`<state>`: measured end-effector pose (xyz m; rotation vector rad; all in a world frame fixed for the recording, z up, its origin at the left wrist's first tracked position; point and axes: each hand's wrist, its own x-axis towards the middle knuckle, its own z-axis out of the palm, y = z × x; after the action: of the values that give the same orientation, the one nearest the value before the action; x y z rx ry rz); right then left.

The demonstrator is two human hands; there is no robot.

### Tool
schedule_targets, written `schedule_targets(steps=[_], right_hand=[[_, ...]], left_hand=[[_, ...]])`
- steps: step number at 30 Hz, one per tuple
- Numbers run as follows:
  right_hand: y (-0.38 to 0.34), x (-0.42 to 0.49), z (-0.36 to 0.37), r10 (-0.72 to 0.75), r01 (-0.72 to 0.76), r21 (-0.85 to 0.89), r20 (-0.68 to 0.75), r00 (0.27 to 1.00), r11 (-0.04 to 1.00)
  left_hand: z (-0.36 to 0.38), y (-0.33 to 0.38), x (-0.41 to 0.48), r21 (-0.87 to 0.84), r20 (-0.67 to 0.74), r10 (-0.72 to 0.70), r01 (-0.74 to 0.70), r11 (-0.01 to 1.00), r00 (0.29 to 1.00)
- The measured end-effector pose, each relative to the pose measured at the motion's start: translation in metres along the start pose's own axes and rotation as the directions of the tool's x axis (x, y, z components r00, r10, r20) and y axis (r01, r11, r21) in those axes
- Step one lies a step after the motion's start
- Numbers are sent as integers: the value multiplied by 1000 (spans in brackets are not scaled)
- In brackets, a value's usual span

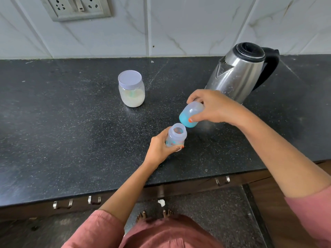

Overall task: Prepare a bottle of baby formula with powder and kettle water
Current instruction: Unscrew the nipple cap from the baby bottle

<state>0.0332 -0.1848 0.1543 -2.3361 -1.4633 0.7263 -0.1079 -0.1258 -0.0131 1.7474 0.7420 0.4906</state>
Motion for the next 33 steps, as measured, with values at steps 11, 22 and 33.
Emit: schedule_targets(steps=[11, 22, 33], right_hand=[[101, 0, 16, 272, -252, 141, -145, 951, 957], [143, 10, 58, 369, -370, 41, -224, 902, 928], [133, 13, 48, 305, -329, -52, -260, 916, 943]], left_hand=[[5, -7, 0, -19, -31, 23, -24, 1000, 999], [7, -12, 0, -25, -43, 32, -33, 999, 999], [7, -17, 0, -149, -13, -6, 4, 989, 1000]])
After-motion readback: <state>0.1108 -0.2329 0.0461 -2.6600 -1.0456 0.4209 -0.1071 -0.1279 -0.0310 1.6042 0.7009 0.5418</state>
